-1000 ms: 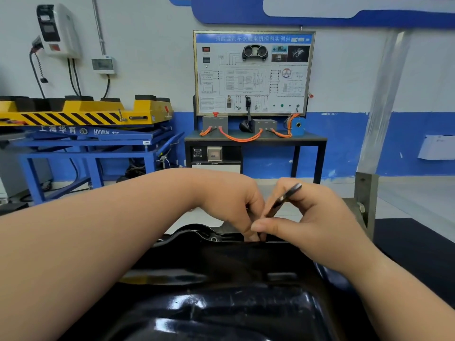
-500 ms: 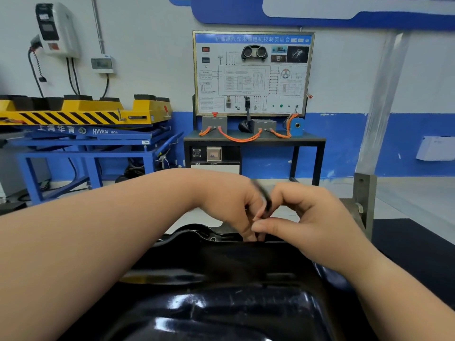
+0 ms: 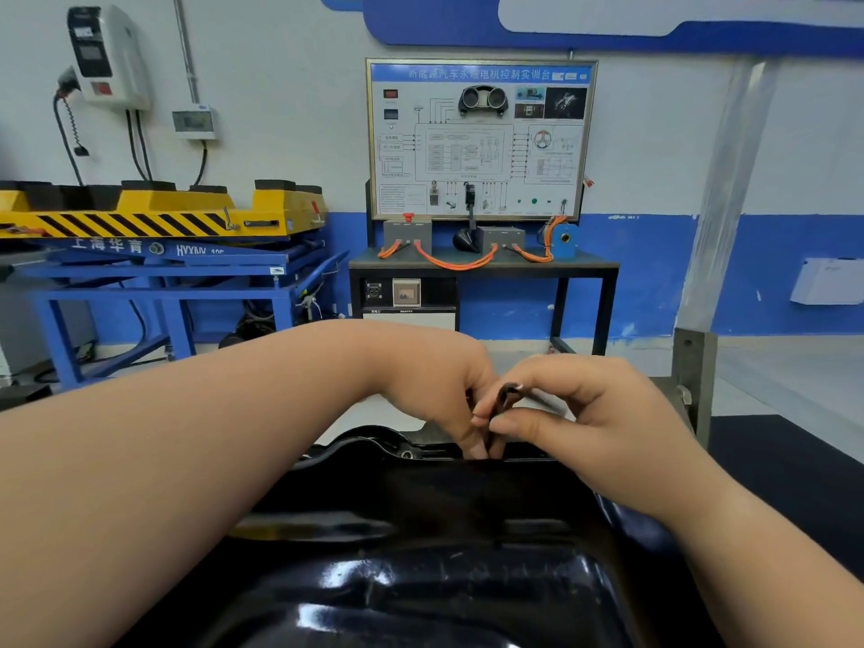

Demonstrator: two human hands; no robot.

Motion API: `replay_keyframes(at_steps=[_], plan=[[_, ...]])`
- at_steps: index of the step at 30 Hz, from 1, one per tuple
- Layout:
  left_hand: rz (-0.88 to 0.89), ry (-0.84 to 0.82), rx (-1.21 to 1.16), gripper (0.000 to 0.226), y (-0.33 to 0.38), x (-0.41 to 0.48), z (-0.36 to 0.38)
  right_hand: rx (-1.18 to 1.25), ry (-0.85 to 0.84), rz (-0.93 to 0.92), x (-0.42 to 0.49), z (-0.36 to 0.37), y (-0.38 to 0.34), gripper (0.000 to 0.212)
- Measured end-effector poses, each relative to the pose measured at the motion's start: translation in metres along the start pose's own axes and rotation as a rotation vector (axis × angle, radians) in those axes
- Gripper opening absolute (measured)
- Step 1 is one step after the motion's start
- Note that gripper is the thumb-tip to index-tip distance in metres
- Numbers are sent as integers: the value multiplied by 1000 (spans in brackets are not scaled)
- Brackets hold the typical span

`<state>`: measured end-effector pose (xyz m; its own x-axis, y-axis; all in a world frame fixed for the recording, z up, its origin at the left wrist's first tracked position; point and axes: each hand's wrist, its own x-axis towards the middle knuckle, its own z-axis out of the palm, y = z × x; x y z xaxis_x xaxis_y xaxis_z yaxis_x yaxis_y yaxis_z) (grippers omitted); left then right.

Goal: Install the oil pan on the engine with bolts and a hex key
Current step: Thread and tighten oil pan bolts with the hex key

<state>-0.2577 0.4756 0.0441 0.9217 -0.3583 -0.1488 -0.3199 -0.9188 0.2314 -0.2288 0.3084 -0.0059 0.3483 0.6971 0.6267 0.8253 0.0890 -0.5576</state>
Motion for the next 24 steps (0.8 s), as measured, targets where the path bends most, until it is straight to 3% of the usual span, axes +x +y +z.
replay_keyframes(at_steps=[3, 8, 12, 14, 18, 21, 24], plan=[[-1, 4, 10, 34, -1, 1, 1, -43, 61, -13, 1, 2, 2, 11], [17, -17, 58, 3, -1, 3, 2, 98, -11, 19, 0, -1, 2, 24], [27, -36, 35, 3, -1, 1, 1, 166, -71, 30, -2, -5, -1, 28], [10, -23, 33, 17, -2, 2, 2, 154, -69, 42, -2, -5, -2, 25], [-29, 2, 59, 35, -1, 3, 1, 77, -12, 13, -1, -2, -2, 3], [-27, 10, 65, 38, 1, 3, 0, 7, 46, 17, 1, 1, -1, 13], [7, 6, 76, 30, 1, 1, 0, 40, 10, 11, 0, 2, -1, 9]])
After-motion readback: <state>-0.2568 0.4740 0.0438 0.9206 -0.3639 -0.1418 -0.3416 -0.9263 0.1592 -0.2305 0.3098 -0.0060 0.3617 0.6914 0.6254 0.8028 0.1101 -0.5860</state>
